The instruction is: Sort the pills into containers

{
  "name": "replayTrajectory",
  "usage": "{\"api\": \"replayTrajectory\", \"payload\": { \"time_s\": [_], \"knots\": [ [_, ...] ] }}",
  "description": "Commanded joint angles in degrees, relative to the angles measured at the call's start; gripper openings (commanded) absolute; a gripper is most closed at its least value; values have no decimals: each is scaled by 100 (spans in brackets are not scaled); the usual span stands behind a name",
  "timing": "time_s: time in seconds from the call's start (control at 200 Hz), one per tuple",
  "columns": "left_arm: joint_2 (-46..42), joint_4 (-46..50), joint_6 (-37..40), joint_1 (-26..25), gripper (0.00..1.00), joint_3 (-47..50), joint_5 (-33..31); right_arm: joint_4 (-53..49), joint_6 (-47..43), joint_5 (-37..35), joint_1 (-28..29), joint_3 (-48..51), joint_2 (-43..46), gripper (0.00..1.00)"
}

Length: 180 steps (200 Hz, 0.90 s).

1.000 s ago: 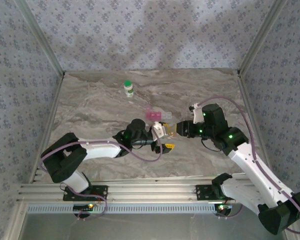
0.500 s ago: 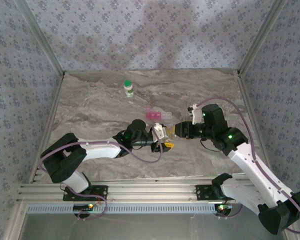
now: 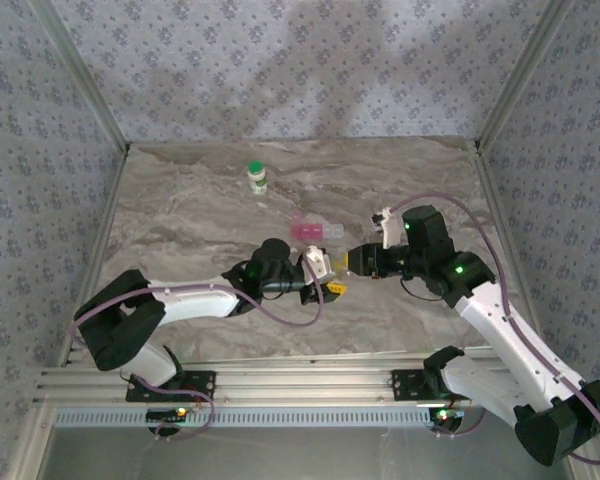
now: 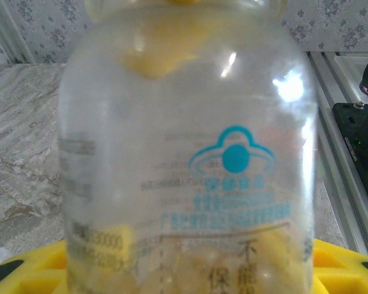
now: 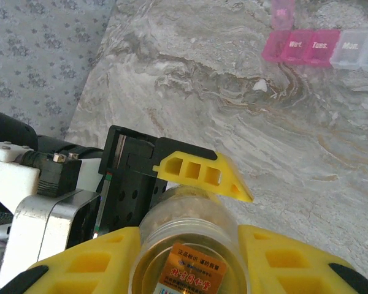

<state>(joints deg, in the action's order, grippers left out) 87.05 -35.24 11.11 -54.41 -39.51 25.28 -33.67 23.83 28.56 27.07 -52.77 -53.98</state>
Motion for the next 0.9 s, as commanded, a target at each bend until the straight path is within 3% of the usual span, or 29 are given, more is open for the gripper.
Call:
{"api": "replayTrajectory", "payload": {
  "time_s": [0.0, 0.23, 0.33, 0.47, 0.59, 0.72, 0.845, 0.895],
  "knots": [
    [-405, -245, 137, -148, 25, 168, 351, -52, -755, -102, -68, -314, -123, 0],
    [-827, -257, 94, -89, 22, 502, 573, 530, -2455, 887, -24, -192, -108, 0],
    [-1109, -285, 143, -75, 15, 688, 594, 722, -3101, 1282, -8, -146, -98, 0],
    [-1497, 21, 246, -52, 0, 795, 655, 587, -3666, 1729, 44, -453, -411, 0],
    [-1709, 160, 304, -43, 0, 895, 595, 395, -3783, 1856, 202, -904, -804, 0],
    [-1785, 143, 278, -43, 0, 1003, 450, 556, -3145, 1367, 453, -1253, -1050, 36],
    [-1796, -78, 268, -43, 0, 1152, 105, 787, -1767, 716, 647, -1507, -1158, 54],
    [-1779, -227, 265, -54, 0, 1212, -133, 748, -1204, 612, 669, -1831, -1208, 68]
  ]
}}
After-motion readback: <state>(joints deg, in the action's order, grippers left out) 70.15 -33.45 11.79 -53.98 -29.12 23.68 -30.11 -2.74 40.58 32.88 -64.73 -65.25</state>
